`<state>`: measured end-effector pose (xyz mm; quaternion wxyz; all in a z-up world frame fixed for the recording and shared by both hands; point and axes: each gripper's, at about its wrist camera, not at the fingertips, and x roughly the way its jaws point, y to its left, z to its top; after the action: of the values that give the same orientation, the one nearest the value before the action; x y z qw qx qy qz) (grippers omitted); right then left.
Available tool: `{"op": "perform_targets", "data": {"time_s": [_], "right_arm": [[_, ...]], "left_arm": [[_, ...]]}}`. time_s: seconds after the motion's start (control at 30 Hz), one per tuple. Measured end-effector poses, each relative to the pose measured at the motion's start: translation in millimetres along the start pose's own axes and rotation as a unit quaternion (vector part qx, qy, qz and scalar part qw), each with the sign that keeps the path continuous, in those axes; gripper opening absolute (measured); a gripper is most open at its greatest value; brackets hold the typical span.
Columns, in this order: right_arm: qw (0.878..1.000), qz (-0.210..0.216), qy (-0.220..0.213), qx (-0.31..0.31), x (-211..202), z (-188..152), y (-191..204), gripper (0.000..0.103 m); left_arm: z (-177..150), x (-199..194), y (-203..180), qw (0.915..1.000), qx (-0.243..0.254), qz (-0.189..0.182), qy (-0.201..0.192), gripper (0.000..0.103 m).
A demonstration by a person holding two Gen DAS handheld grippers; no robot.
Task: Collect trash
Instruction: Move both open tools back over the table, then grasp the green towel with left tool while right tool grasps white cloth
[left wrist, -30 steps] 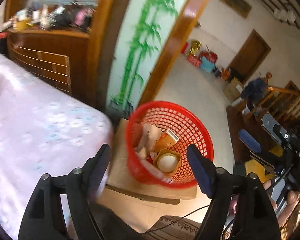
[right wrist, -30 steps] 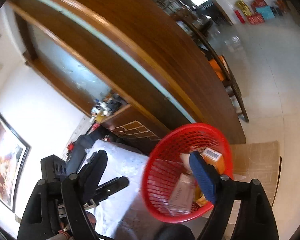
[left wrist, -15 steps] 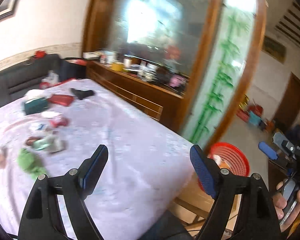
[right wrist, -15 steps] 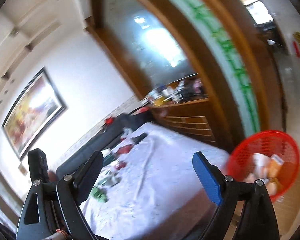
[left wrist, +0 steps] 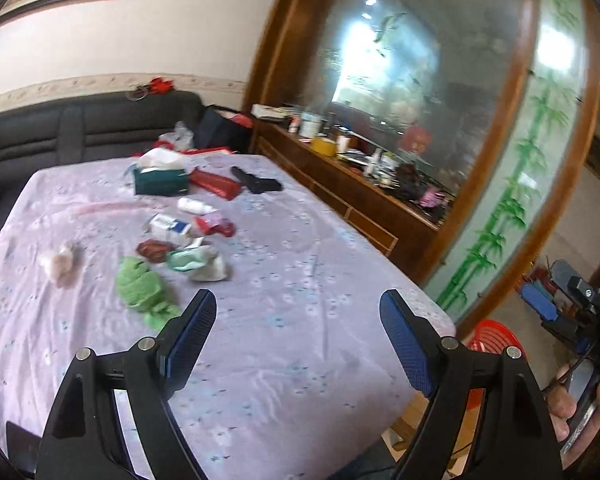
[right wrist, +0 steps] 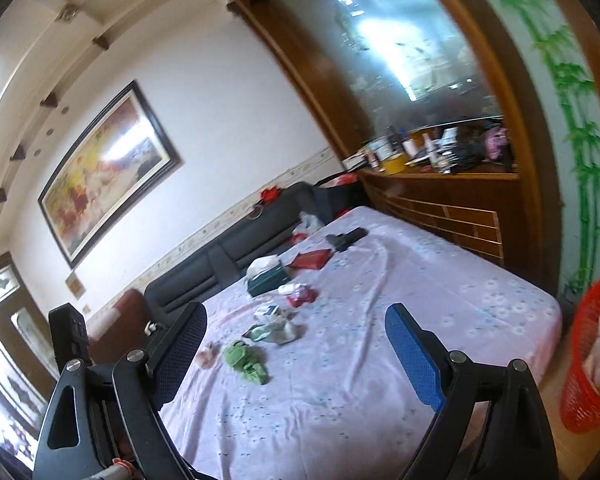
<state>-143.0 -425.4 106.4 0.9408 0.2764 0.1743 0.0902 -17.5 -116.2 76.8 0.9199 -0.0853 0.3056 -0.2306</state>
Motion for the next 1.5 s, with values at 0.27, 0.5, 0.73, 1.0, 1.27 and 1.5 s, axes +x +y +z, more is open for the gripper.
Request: {"op": "perform_targets", "data": {"time_s": [0.27,0.5,0.73,1.0,1.27,1.5], "right_arm": [[0.999,0.024,0.04,-0.02,63,-2,14,0.093],[0.997,0.042,0.063,-0.03,104,-2,18,0.093],[0.993,0.061,0.094,-0.04,147,-4,20,0.093],[0.983,0.094,0.153,-0.03,221,-12,13,0.093],[0.97,0.11,0.218,0.005,323,-33,9,0.093],[0.947,0.087,0.306,0.039,423,-68,8,0.094]], "left_arm": [[1,16,45,0.9981,-0.046,0.036,0.018,0.083],[6,25,71,0.9949,-0.078,0.059,0.024,0.083],[6,54,122,0.9833,-0.135,0.109,0.055,0.083],[3,119,158,0.9707,-0.172,0.119,0.118,0.082],[-6,165,187,0.9646,-0.189,0.126,0.135,0.082],[-20,172,205,0.9654,-0.207,0.111,0.112,0.049]]}}
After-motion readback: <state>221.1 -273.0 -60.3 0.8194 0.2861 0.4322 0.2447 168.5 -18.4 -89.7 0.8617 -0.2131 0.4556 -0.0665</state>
